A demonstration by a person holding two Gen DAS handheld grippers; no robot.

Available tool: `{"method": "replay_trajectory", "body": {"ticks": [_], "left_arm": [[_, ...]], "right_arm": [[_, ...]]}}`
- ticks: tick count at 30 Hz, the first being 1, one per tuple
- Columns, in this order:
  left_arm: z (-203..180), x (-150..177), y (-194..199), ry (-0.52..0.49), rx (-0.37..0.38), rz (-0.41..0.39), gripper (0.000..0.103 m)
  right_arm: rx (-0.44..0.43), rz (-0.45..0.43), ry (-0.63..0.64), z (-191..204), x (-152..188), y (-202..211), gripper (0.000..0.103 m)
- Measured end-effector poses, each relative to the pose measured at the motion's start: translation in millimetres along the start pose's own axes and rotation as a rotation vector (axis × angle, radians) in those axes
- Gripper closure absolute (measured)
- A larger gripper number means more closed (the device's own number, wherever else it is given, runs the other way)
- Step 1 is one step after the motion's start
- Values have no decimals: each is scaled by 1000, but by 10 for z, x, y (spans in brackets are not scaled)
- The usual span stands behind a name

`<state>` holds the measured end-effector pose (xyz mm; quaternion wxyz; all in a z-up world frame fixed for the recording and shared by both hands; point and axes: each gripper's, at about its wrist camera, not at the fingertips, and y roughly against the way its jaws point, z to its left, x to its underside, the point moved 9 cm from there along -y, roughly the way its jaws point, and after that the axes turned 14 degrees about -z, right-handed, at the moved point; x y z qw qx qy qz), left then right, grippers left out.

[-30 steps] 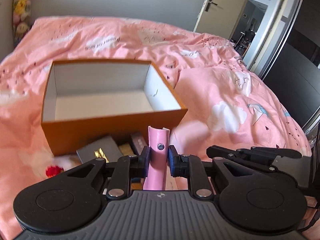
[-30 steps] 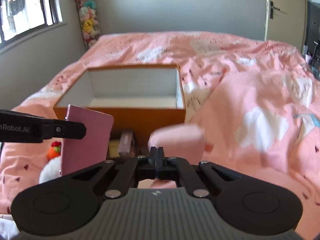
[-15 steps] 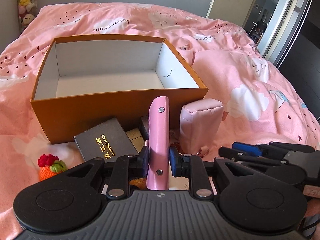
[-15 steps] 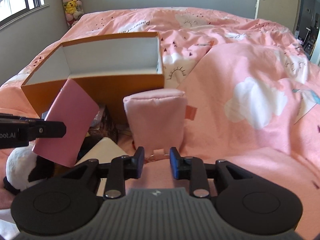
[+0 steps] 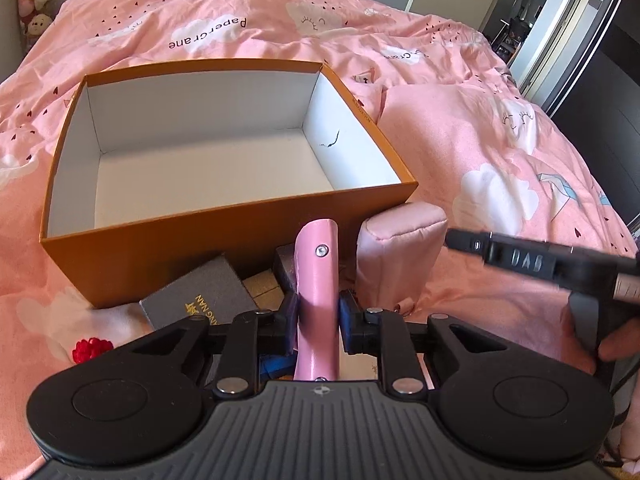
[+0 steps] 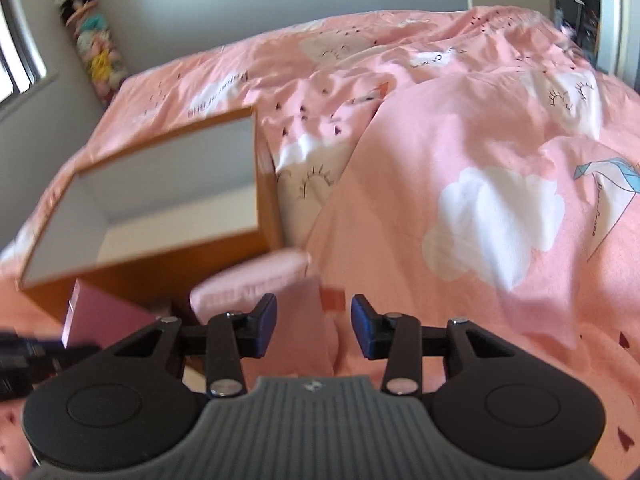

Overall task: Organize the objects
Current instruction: 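Grasp the pink card holder with the left gripper while the right gripper holds the pouch, then lower the pink pouch into the box with the right gripper while the left carries the card holder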

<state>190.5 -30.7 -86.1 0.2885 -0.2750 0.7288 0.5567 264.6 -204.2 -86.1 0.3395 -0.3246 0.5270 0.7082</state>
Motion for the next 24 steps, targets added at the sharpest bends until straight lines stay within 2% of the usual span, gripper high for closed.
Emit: {"method": "replay_trajectory", "body": {"ticks": [4, 10, 14, 17, 24], "left_arm": [[-21, -58, 0, 9, 3, -17, 81], [41, -97, 18, 38, -12, -36, 81], [102, -92, 15, 66, -22, -40, 81], [140, -68, 28, 77, -35, -46, 81], [185, -22, 121, 98, -33, -55, 82]], "right_arm": [[16, -33, -36, 24, -197, -180, 60], [0, 72, -144, -37, -52, -469, 60], [-88, 116, -208, 39, 88, -386, 70], [-155, 133, -153, 234, 185, -214, 75], [-227, 79, 138, 600, 352, 251, 84]]}}
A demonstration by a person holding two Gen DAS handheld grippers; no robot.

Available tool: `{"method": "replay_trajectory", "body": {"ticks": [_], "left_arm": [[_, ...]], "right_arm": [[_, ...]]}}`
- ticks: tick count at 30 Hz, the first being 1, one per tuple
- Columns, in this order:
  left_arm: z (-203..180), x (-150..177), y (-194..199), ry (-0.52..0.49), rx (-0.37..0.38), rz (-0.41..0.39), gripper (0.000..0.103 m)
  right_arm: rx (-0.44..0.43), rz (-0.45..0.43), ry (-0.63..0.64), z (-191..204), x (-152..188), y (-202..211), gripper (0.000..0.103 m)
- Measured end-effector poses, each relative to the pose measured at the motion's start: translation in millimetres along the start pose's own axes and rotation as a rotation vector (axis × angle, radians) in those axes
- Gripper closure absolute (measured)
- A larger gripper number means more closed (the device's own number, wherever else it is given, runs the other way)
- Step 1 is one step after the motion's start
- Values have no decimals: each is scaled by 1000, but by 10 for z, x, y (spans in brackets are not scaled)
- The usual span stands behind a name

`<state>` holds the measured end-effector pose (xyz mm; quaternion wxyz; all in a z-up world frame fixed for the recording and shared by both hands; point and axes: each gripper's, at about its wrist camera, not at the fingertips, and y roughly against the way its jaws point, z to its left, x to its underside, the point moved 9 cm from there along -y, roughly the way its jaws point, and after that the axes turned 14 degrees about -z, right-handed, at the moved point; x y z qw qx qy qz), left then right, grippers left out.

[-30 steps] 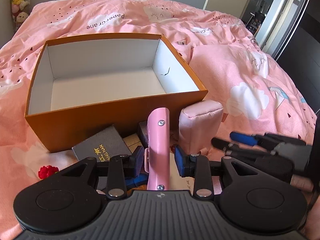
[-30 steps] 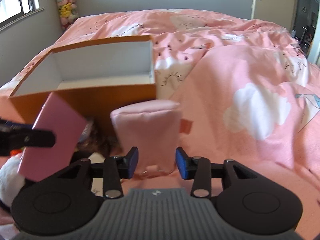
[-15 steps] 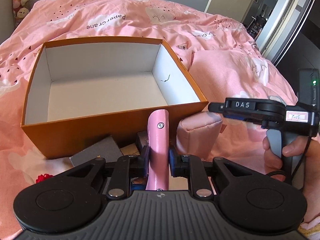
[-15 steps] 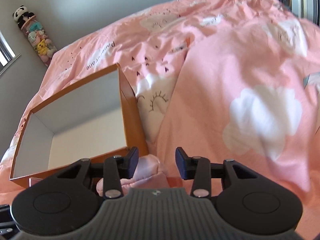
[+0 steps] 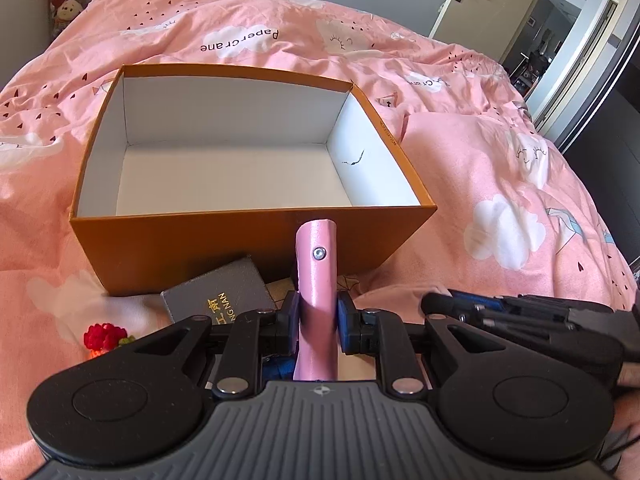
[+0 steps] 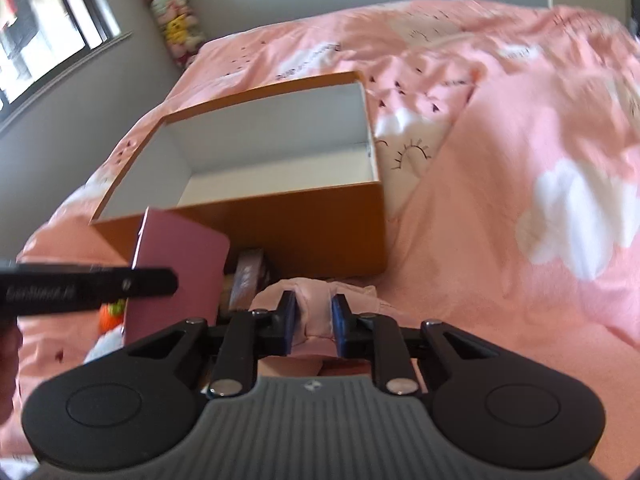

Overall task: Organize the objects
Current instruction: 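Lower the pink pouch into the box with the right gripper while the left carries the card holder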

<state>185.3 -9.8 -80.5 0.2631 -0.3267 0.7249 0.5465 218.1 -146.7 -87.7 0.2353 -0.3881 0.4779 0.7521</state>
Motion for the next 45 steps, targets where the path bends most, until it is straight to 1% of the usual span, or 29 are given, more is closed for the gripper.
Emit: {"method": "replay_trajectory", "body": {"ticks": [3, 6, 12, 15, 18, 22, 26, 29, 30, 33, 36, 40, 45], "left_arm": [[-44, -35, 81, 2, 27, -12, 82], [-109, -96, 185, -10, 54, -30, 82], [-179, -246, 333, 9, 117, -32, 82], [-185, -358, 372, 2, 118, -38, 82], [-191, -496, 389, -27, 104, -54, 82], [-226, -713, 364, -67, 91, -80, 83], [-255, -914, 262, -105, 74, -104, 83], [-243, -1038, 125, -106, 64, -110, 83], [-236, -1072, 74, -102, 62, -111, 83], [-210, -1153, -91, -94, 46, -111, 83], [-169, -1198, -277, -79, 32, -98, 83], [-84, -1180, -533, -61, 15, -65, 82], [24, -1050, -871, -24, 13, 1, 82]], "right_arm": [[-15, -19, 144, 106, -53, 116, 84], [-35, -44, 327, 227, -162, 252, 84], [-100, -90, 771, 522, -358, 543, 84], [-119, -104, 961, 634, -407, 635, 85], [-152, -122, 1131, 717, -437, 680, 85], [-163, -152, 1308, 746, -497, 628, 85], [-167, -195, 1427, 783, -605, 537, 84], [-186, -222, 1503, 742, -714, 399, 84], [-198, -229, 1527, 731, -739, 349, 84], [-269, -252, 1597, 713, -754, 212, 84], [-308, -252, 1639, 699, -763, 50, 84], [-366, -225, 1647, 646, -725, -182, 84], [-440, -148, 1608, 547, -609, -427, 84]]}}
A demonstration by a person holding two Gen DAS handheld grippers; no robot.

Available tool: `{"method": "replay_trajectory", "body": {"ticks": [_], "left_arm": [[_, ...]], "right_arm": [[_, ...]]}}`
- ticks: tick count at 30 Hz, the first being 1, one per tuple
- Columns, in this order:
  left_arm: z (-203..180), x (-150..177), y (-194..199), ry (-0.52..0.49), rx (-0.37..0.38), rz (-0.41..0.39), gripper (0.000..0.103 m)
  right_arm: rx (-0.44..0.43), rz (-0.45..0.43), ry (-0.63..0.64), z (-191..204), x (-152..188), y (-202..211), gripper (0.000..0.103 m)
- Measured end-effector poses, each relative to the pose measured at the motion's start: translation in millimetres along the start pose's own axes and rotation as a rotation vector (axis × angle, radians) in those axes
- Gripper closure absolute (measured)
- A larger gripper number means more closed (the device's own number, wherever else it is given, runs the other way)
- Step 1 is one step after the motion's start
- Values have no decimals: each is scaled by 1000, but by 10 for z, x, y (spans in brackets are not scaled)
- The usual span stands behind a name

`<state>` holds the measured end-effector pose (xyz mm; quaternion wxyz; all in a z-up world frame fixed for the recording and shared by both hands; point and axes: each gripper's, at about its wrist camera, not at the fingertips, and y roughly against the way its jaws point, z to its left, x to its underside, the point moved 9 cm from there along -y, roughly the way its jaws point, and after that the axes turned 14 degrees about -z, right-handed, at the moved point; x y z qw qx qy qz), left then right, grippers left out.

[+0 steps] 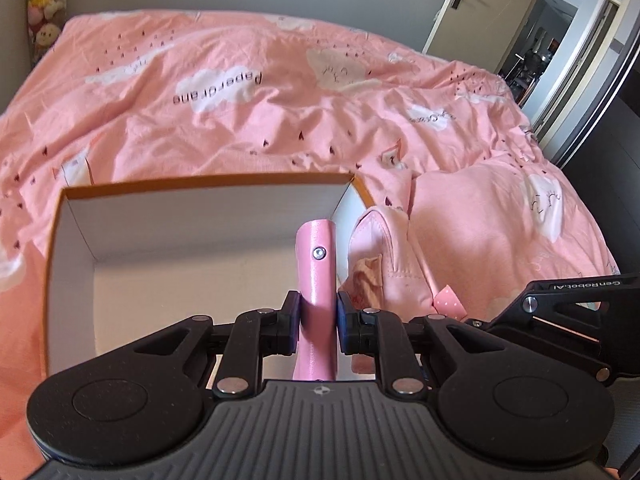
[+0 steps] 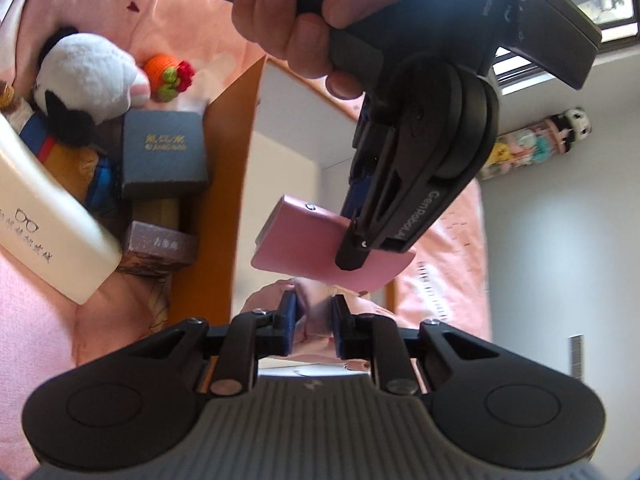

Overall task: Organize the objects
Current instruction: 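Lower the pink pouch into the box with the right gripper while the left carries the card holder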

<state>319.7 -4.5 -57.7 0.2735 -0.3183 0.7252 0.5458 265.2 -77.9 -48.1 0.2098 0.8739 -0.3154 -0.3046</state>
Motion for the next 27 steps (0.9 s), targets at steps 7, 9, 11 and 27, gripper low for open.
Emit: {"method": "replay_trajectory", "body": {"ticks": [7, 9, 11, 27], "left_arm": [[163, 226, -380, 61, 10, 104, 83], [196, 259, -460, 74, 7, 120, 83], [227, 288, -543, 86, 5, 140, 83], [213, 522, -831, 178, -37, 247, 83]], "right_arm": [[-153, 27, -147, 57, 287, -224, 84], [-190, 29, -195, 34, 335, -283, 84], [-224, 40, -221, 20, 385, -353, 83], [-302, 174, -387, 142, 598, -446, 64]]}}
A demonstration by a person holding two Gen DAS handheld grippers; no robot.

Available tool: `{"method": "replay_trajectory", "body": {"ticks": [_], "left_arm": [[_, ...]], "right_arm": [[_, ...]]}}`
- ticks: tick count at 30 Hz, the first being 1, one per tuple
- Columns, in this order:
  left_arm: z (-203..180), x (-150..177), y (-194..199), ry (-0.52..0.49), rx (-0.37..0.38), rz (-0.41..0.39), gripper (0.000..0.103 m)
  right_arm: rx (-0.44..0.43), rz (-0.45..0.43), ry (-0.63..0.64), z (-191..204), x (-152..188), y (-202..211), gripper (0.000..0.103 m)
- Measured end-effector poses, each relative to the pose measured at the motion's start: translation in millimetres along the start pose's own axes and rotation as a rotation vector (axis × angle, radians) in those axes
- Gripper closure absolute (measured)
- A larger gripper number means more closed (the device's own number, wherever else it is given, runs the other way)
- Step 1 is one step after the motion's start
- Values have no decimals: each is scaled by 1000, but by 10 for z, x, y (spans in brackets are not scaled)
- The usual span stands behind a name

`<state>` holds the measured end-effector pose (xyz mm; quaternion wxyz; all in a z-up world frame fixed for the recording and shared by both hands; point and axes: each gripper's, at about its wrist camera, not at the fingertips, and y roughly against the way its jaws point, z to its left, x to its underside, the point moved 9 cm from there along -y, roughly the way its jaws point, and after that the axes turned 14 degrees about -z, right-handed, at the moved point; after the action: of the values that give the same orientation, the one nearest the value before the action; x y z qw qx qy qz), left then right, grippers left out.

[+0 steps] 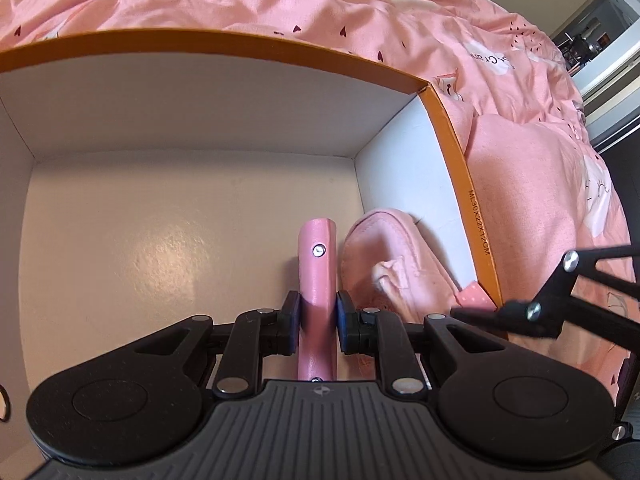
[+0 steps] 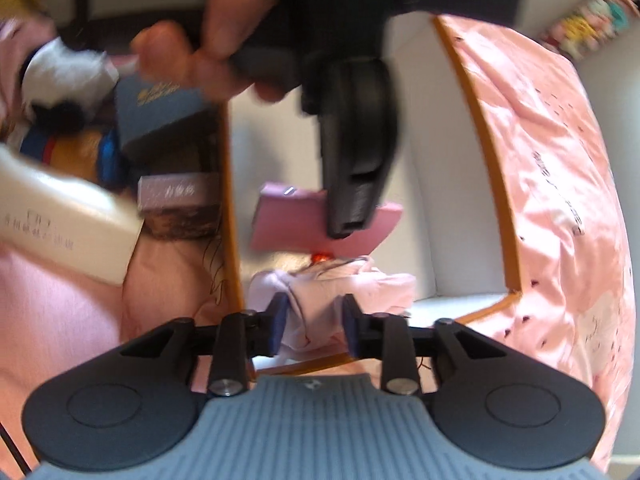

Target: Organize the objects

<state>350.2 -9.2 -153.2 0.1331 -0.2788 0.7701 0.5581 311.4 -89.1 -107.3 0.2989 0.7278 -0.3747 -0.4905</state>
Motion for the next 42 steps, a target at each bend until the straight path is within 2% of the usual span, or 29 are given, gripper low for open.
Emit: {"method": "replay_trajectory", "body": {"ticks": [6, 10, 13, 16, 19, 20, 21, 23, 26, 28, 30, 32, 33, 34, 35, 36, 40, 42], "left_arm": [[-14, 41, -21, 69, 6, 23, 83], [-4, 46, -41, 120, 20, 45, 82], [-1, 37, -56, 151, 24, 52, 82], [14, 47, -52, 150, 24, 53, 82], [-5, 42, -54, 141, 19, 54, 82], [-10, 38, -52, 140, 17, 56, 82], [-20, 29, -56, 138, 15, 55, 82], [-31, 7, -53, 125, 7, 49, 82], [14, -34, -15, 98, -14, 23, 82], [48, -56, 3, 84, -32, 8, 82], [63, -51, -4, 86, -27, 17, 82], [54, -31, -27, 95, -15, 31, 82], [44, -25, -31, 93, -11, 30, 82], [32, -23, -30, 89, -11, 26, 82], [26, -24, -32, 87, -11, 23, 82], [22, -25, -37, 88, -10, 20, 82], [48, -23, -30, 93, -2, 18, 82], [65, -25, -23, 88, -5, 15, 83]], "right_arm": [[46, -54, -150, -12, 49, 175, 63], [39, -69, -310, 4, 121, 241, 64], [39, -82, -383, 50, 150, 227, 69], [61, -129, -444, 23, 119, 283, 70], [80, -160, -590, -99, 116, 292, 76], [88, -149, -614, -117, 132, 260, 86], [98, -126, -620, -114, 159, 210, 90], [104, -68, -608, -49, 225, 117, 91], [37, 17, -617, -68, 320, 22, 92], [39, 37, -580, -2, 363, -14, 93], [45, 29, -578, 29, 358, -26, 92], [37, 1, -645, -34, 328, 22, 91], [38, -17, -683, -167, 277, 22, 87], [46, -28, -720, -214, 266, 31, 82], [61, -31, -751, -264, 262, 30, 67], [76, -32, -772, -298, 252, 21, 57], [95, 14, -825, -326, 236, -135, 57], [102, 38, -832, -561, 170, -126, 60]]}}
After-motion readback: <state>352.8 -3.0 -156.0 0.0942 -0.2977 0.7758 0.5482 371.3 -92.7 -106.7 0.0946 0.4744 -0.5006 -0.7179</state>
